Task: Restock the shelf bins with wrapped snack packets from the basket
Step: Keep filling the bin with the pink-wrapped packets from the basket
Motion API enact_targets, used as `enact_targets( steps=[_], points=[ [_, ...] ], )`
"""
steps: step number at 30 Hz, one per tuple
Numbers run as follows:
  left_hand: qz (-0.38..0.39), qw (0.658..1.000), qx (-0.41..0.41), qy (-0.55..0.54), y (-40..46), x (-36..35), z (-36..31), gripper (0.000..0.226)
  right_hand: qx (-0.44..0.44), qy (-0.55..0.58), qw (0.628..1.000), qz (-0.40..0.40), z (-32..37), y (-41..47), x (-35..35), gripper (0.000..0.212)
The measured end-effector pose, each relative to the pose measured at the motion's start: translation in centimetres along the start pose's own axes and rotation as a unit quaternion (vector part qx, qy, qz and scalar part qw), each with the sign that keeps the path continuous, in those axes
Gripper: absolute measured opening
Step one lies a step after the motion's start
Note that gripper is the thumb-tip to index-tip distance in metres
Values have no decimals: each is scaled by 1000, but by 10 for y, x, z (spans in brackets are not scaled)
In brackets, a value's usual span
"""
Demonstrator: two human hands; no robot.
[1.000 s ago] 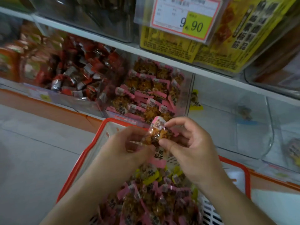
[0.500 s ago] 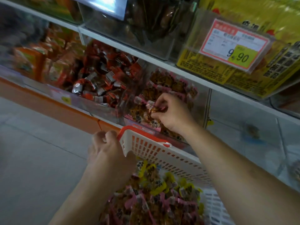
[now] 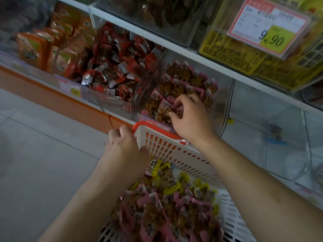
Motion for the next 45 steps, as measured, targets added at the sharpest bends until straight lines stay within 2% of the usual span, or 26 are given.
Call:
enact_targets(
  steps=[2, 4, 6, 9, 11, 13, 14, 16, 18, 20, 23, 25, 27, 29, 32, 35, 38, 40, 45],
  points=[
    [-2, 1000, 1, 2, 2, 4, 0, 36, 20, 24, 998, -48, 3, -26, 17, 13],
    [1, 1000, -4, 18, 3, 8, 2, 30, 47, 61, 996, -49, 8, -63, 28, 5],
    [0, 999, -8, 38, 3, 10, 8, 26, 58, 83, 994, 47, 12, -104, 16, 9],
    [26, 996, -19, 88, -1, 1, 15, 12, 38, 15, 956, 291, 13, -163, -38, 6],
    [25, 997, -14, 72, -5, -4, 18, 17, 4, -53, 919, 391, 10, -199, -76, 32],
    [25, 998, -2, 52, -8, -5, 18, 22, -35, -80, 898, 431, 9, -225, -103, 74],
    [31, 998, 5, 49, -10, -5, 18, 26, -43, -86, 899, 428, 9, -232, -113, 89],
    [51, 997, 23, 45, -14, -4, 16, 34, -50, -85, 914, 394, 9, -239, -128, 91],
    [54, 997, 45, 31, -17, -3, 16, 43, -63, -24, 922, 382, 10, -241, -134, 81],
    [20, 997, 42, 56, -19, 1, 14, 51, -114, 109, 908, 388, 10, -238, -129, 66],
    [-75, 991, -51, 97, -24, 13, 2, 49, -158, 242, 883, 371, 7, -217, -94, 34],
    [-79, 990, -108, 35, -28, 12, -9, 35, -162, 271, 880, 355, -4, -200, -66, 24],
    [0, 991, -132, -38, -31, -2, -18, 19, -150, 302, 883, 327, -15, -183, -35, 17],
    [119, 980, -135, -85, -34, -23, -23, 17, -129, 360, 877, 292, -27, -170, -9, 15],
    [225, 957, -124, -131, -39, -42, -26, 13, -137, 457, 839, 262, -41, -161, 11, 20],
    [243, 943, -107, -200, -36, -45, -29, 8, -139, 445, 863, 194, -54, -152, 16, 16],
    [250, 946, -118, -172, -34, -50, -35, 6, -143, 427, 883, 134, -64, -140, 21, 14],
    [245, 944, -110, -192, -35, -53, -38, 10, -125, 415, 894, 116, -66, -134, 25, 16],
    [154, 960, -136, -189, -33, -59, -45, 22, -136, 398, 904, 74, -75, -132, 25, 15]
  ],
)
Point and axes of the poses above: each hand's wrist, its own y-axis towards the middle knuckle, its own x-axis out of the back of the hand, z = x × y, the point moved 5 cm from there along y, towards the middle knuckle, and after that the axes turned 11 degrees about -y, right-handed, at the moved point
